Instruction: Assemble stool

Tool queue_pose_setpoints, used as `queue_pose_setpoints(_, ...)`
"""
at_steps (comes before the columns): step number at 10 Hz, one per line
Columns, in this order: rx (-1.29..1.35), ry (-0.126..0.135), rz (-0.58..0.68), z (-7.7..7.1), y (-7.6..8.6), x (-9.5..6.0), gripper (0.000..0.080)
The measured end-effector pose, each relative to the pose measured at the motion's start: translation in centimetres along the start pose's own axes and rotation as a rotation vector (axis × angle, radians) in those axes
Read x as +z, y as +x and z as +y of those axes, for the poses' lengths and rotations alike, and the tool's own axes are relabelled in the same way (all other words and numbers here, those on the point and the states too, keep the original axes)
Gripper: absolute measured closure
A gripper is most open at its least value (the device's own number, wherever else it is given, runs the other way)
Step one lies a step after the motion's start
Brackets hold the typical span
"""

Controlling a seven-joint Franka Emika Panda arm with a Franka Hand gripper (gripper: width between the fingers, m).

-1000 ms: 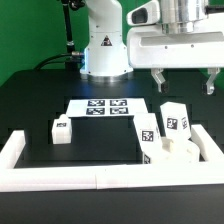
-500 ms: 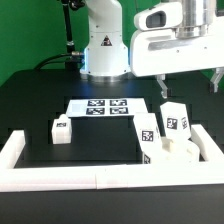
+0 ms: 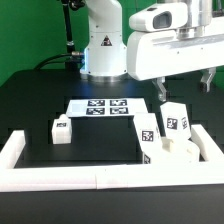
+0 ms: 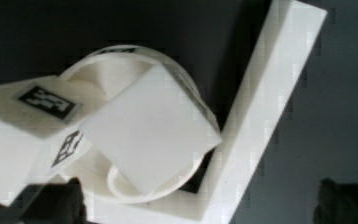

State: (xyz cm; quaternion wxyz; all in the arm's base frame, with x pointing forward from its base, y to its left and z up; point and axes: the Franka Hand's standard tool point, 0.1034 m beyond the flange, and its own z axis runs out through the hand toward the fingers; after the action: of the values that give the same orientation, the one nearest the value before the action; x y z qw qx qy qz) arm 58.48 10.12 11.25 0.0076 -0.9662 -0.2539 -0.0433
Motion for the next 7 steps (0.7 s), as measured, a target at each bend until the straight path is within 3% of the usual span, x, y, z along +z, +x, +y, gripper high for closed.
queue_pose_setpoints(1,-0.154,-0.013,-0.018,-0.2,0.1,0.6,0.0151)
queue_pose_setpoints(2,-0.32,0.005,-0.043,0.7,0.1,0.8,0.0151)
queue_pose_setpoints(5,-0.276,-0.006,-0.037,1.3,0.2,0.7,0.0151)
queue_pose_setpoints(6,-0.265,-0.011,-0.042,1.2,0.1,1.1,0.0151)
queue_pose_setpoints(7,-0.266,-0.022,-0.064,0.6,0.0,2.4,0.0151)
